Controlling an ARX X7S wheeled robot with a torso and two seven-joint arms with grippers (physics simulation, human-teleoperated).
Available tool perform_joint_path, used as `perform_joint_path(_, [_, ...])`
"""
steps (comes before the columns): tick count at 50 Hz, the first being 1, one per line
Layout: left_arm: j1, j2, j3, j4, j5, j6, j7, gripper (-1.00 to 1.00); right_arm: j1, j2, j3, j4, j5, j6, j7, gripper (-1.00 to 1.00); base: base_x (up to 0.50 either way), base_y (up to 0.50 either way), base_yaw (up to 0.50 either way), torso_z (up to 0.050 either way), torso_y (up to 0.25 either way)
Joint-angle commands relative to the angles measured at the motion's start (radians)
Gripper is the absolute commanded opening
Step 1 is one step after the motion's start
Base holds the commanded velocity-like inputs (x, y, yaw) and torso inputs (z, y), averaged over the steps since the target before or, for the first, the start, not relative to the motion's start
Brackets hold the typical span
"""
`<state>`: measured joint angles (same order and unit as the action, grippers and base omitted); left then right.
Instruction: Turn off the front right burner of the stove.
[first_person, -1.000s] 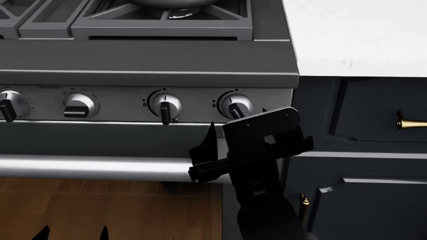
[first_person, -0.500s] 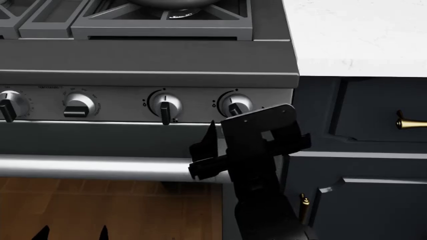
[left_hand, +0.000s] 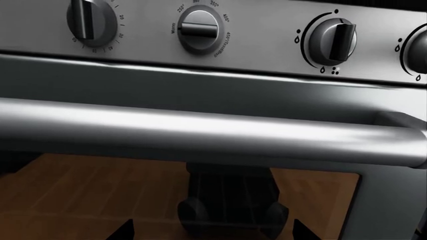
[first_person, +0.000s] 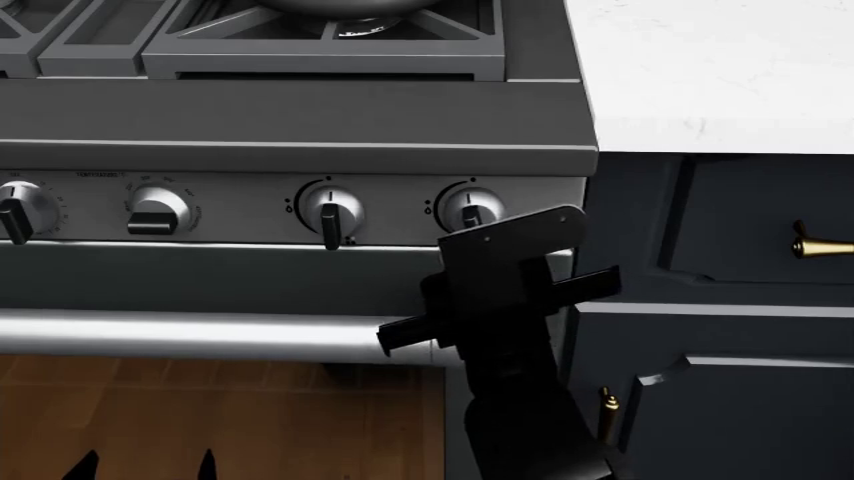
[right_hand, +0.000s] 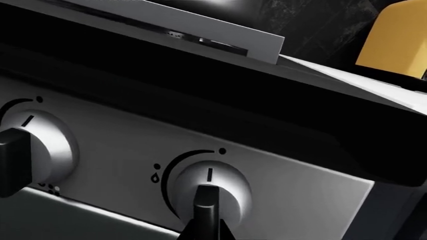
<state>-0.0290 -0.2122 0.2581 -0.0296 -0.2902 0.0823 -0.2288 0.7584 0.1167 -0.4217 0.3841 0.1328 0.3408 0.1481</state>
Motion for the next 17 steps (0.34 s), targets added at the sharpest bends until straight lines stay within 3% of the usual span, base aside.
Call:
perform_joint_path(1, [-0.001, -0.003, 0.004, -0.001, -0.004, 0.004, -0.005, 1.0, 0.004, -0.008, 0.032, 0.001, 0.038, -0.014, 0.014, -1.0, 0.0, 0.0, 0.0, 0.0, 0.0])
perform_joint_path(6, [-0.002, -0.006, 0.008, 0.0, -0.003, 0.0, -0.007, 1.0, -0.015, -0.067, 0.264, -0.008, 0.27, -0.113, 0.031, -1.0, 0.0, 0.0, 0.0, 0.0, 0.0])
perform_joint_path(12, [-0.002, -0.009, 0.012, 0.0, 0.0, -0.001, -0.011, 1.0, -0.022, -0.097, 0.371, -0.015, 0.423, -0.167, 0.031, -1.0, 0.0, 0.0, 0.0, 0.0, 0.0])
perform_joint_path(17, [-0.003, -0.01, 0.014, 0.0, 0.0, 0.0, -0.013, 1.0, -0.026, -0.094, 0.384, -0.012, 0.488, -0.168, 0.04, -1.0, 0.0, 0.0, 0.0, 0.0, 0.003])
